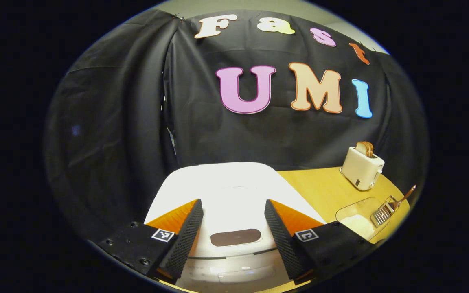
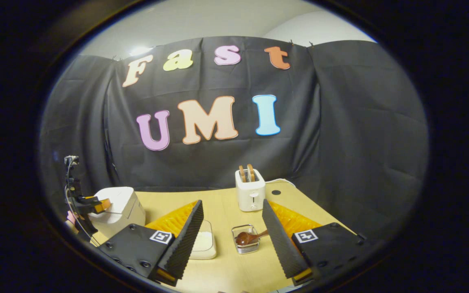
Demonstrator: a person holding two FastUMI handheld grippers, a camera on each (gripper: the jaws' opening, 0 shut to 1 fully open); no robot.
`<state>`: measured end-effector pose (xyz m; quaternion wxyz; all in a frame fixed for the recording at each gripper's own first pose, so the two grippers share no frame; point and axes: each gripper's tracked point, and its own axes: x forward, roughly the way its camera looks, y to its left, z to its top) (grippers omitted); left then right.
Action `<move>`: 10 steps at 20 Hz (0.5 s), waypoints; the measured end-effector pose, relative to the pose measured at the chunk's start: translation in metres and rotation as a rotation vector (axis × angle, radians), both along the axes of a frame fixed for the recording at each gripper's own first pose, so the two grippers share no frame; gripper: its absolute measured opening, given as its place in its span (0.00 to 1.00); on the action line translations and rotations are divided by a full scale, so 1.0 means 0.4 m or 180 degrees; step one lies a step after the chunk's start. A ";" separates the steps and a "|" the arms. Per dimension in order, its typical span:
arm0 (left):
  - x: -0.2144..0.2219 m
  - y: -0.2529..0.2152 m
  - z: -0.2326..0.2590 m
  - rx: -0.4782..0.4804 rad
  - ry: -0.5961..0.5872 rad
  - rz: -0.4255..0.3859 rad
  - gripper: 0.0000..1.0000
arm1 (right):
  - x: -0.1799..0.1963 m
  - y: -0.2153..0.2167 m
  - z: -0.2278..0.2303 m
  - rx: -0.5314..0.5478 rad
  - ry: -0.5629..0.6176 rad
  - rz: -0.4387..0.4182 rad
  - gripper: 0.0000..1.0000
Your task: Close the left gripper, press the button to open the rice cooker; take a wooden spoon from the chopstick holder with the right hand, scoop a spoonful of rice and pour it into the rice cooker, then put the wooden spoon back into the chopstick holder.
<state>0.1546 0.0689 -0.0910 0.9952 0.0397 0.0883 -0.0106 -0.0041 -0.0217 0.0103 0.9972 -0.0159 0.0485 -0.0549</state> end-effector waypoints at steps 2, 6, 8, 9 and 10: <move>0.002 0.002 0.008 -0.0071 -0.0113 0.0039 0.91 | 0.002 0.001 -0.007 0.0003 0.0017 0.0001 0.91; 0.004 0.003 0.007 -0.0023 -0.0286 0.0051 0.89 | 0.007 0.007 -0.027 0.0036 0.0058 -0.0005 0.91; 0.006 0.003 0.006 -0.0049 -0.0279 0.0034 0.90 | 0.008 0.014 -0.027 0.0047 0.0057 0.0005 0.91; 0.005 0.001 0.008 -0.0056 -0.0281 0.0031 0.89 | 0.009 0.019 -0.025 0.0053 0.0045 0.0018 0.91; 0.005 0.003 0.013 -0.0043 -0.0308 0.0019 0.90 | 0.009 0.024 -0.021 0.0052 0.0030 0.0030 0.91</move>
